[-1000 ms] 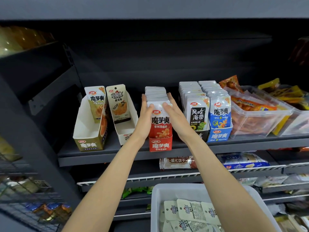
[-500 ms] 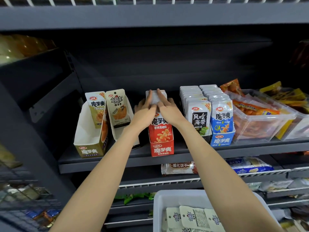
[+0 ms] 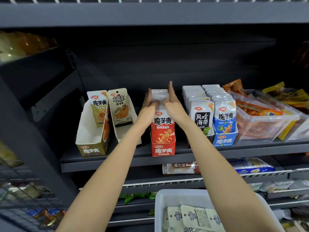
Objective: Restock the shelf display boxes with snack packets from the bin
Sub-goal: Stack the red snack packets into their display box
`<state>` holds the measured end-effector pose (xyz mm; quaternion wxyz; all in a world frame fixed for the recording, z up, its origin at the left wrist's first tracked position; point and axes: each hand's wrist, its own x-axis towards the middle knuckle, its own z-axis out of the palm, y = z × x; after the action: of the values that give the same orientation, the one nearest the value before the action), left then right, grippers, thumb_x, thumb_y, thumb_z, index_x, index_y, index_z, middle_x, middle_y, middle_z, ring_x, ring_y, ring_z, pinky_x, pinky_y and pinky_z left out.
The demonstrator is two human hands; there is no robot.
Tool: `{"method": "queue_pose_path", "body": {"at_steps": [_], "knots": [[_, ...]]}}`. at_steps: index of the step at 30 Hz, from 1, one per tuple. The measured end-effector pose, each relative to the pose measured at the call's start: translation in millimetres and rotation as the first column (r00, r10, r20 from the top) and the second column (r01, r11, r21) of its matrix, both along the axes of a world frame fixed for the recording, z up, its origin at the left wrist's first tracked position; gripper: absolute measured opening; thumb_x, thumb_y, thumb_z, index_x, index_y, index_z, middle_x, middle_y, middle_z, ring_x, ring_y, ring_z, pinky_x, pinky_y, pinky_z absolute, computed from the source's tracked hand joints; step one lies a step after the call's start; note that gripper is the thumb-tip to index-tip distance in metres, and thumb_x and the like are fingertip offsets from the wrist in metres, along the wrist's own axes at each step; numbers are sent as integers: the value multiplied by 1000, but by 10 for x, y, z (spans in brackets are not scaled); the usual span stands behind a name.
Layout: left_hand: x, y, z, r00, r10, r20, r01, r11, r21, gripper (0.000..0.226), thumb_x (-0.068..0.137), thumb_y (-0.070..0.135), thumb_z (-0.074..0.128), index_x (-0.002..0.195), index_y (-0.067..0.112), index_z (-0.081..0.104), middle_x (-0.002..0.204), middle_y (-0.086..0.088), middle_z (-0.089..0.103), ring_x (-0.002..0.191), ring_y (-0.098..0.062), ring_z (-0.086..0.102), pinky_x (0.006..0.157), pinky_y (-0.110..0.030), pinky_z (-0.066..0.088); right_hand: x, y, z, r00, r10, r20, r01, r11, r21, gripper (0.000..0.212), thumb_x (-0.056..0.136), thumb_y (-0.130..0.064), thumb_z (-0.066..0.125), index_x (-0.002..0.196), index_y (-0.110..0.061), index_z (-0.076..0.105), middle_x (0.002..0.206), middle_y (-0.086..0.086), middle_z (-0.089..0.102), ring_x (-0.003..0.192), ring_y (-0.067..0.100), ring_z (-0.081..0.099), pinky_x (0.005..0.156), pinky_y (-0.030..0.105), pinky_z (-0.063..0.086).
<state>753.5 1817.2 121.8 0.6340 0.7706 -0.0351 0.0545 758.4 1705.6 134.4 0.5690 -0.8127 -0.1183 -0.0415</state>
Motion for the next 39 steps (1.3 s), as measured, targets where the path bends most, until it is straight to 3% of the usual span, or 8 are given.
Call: {"method": "queue_pose_path", "body": {"at_steps": [6,11,17,21,25,30,35,39], "knots": [[-168,-36,-6,998,60,-14,-61,957,-284,52,102,37,33,150,37,12,141,7,43,90,0,58,78,-21,48,-273,-57,-48,998,4,-61,15,952,307,68,96,-16,42,152,-22,5,130,-19,37,107,1,53,98,25,45],[-274,-72,31,989,-104,-109,33,856,-516,40,98,47,36,115,20,61,90,-4,72,81,-19,68,71,-29,54,-221,-4,-84,989,91,-117,-36,912,409,60,99,-25,45,150,-27,14,120,-3,60,96,9,65,77,22,52],[-281,-65,41,995,-92,-36,69,909,-412,46,101,35,32,147,31,26,130,-4,57,96,-12,67,75,-24,55,-250,-65,-96,983,142,-119,-71,882,466,64,99,-26,44,151,-31,8,117,-14,56,94,0,64,78,20,52],[-363,-26,34,999,15,40,2,924,-382,53,101,28,35,150,30,15,154,1,29,131,-13,42,101,-26,41,-442,-139,-78,994,89,-59,-59,919,389,66,99,-29,45,152,-28,5,140,-14,36,87,-23,53,74,8,47],[-586,44,-86,998,-14,61,22,990,-142,63,97,21,50,150,28,16,126,20,39,93,14,49,66,1,41,-691,-221,-234,997,-20,81,21,1000,-20,75,93,-33,55,151,-20,9,145,-7,39,122,-1,44,102,28,43],[-718,138,-289,981,-142,133,104,960,259,80,85,10,67,143,36,18,129,19,43,110,13,45,88,-9,41,-768,-275,-424,991,-9,135,38,976,-213,83,88,-18,66,151,-24,13,135,0,54,113,8,55,87,20,44],[-743,100,-247,987,-119,107,82,949,304,104,74,16,79,150,26,9,133,14,45,115,3,42,86,-13,41,-741,-285,-423,990,-2,143,41,962,-271,97,80,-10,73,151,-25,9,133,6,56,110,20,60,90,29,49],[-811,62,-148,992,-94,82,74,972,225,79,82,11,71,142,32,25,117,17,51,98,8,49,81,-10,43,-701,-263,-337,999,13,47,0,966,-260,84,82,-17,70,148,-17,19,132,3,55,112,14,55,86,20,39]]}}
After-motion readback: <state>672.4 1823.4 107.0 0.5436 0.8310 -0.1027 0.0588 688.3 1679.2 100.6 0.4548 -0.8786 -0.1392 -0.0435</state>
